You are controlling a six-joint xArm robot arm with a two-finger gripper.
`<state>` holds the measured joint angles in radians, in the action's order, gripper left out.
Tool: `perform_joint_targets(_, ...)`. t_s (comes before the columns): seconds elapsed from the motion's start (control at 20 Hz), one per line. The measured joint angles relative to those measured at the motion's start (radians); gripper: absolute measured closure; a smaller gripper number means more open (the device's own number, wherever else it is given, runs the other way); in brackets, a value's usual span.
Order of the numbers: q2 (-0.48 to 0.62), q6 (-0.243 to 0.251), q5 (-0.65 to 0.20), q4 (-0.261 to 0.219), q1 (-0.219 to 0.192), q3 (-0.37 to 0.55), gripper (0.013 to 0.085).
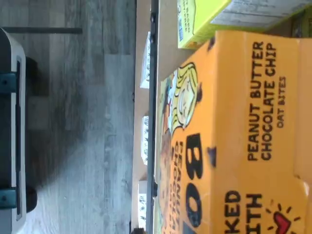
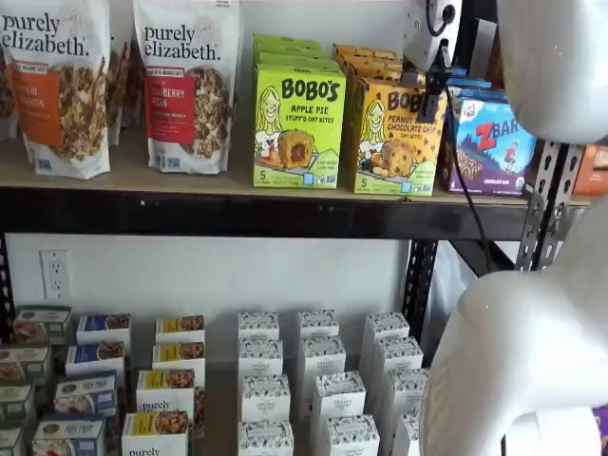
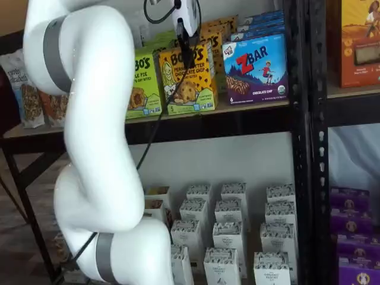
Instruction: Pick up the orange box on the top shelf, the fifth box from the left
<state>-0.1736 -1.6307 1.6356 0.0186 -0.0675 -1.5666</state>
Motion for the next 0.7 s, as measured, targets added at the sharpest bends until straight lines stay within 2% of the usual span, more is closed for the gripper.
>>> perform_joint_targets(0.05, 0.000, -0.001, 0.000, 0.002, -0.001, -0.001, 0.0290)
perform_joint_targets(0.1, 0.000, -0.001, 0.000, 0.004, -0.002, -0.002, 0.0330)
perform_joint_targets(0.15, 0.000, -0.002, 0.000, 0.004, -0.003, -0.003, 0.0330)
perform_joint_targets(0.2, 0.000, -0.003, 0.001, 0.005, -0.003, -0.004, 0.0370)
perform_joint_targets(0.35, -0.001, -0.004, 0.002, 0.005, -0.005, -0.006, 0.0410)
perform_joint_targets(0.4, 0.000, -0.004, 0.004, 0.005, -0.005, -0.007, 0.0450)
perform_joint_targets(0.7, 0.009, -0.003, 0.025, -0.003, -0.003, -0.019, 0.0450)
